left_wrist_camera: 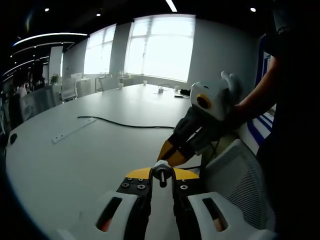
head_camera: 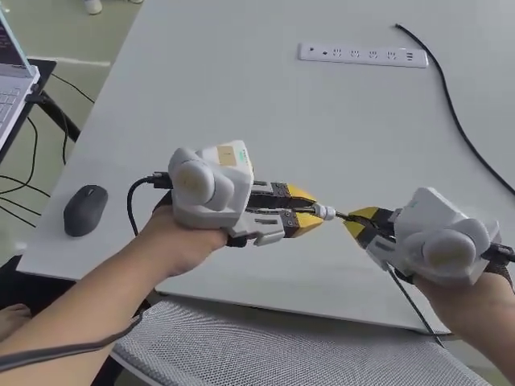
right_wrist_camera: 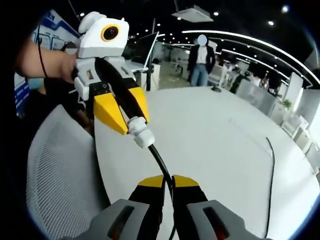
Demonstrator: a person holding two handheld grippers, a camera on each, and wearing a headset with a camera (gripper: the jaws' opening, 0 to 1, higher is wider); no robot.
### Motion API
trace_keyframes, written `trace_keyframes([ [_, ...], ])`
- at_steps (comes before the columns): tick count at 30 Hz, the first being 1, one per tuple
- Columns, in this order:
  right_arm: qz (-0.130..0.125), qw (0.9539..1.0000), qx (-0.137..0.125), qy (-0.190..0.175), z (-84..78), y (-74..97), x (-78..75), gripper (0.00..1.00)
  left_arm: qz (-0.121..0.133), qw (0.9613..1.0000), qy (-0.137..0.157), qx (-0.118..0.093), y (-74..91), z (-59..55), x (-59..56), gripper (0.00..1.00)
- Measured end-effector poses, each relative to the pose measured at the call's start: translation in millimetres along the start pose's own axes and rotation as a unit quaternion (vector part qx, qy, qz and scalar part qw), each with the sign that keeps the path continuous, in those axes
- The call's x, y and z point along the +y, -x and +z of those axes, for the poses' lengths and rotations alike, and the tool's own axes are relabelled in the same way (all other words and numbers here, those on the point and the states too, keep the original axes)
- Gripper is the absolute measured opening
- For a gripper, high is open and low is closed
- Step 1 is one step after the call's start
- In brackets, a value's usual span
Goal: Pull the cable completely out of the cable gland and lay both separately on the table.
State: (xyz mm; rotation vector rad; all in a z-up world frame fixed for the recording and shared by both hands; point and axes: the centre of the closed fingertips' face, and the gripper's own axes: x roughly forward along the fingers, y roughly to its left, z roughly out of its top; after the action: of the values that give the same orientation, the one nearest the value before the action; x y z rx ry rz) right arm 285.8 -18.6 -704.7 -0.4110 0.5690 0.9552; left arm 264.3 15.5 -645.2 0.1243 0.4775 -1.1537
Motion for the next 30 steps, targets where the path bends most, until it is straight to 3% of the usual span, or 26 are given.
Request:
trace_keyframes([
  [5, -0.002, 0.9983, 0.009, -0.057, -12.8, -0.7, -6.1, 0.0, 0.001, 1.0, 0.001, 0.001, -0.5, -2.7, 3.0, 0.15],
  [19, -0.018, 0.9899, 0.032, -0.137, -47.4, 6.6, -20.7, 0.0, 0.003, 1.0, 0.002, 0.0, -2.3, -3.4, 6.0, 0.15],
  [30, -0.02, 0.9913, 0.035, -0.125, -56.4, 12.9, -23.3, 0.0, 0.017, 0.9998, 0.007, 0.0, -0.1, -5.5, 10.2, 0.15],
])
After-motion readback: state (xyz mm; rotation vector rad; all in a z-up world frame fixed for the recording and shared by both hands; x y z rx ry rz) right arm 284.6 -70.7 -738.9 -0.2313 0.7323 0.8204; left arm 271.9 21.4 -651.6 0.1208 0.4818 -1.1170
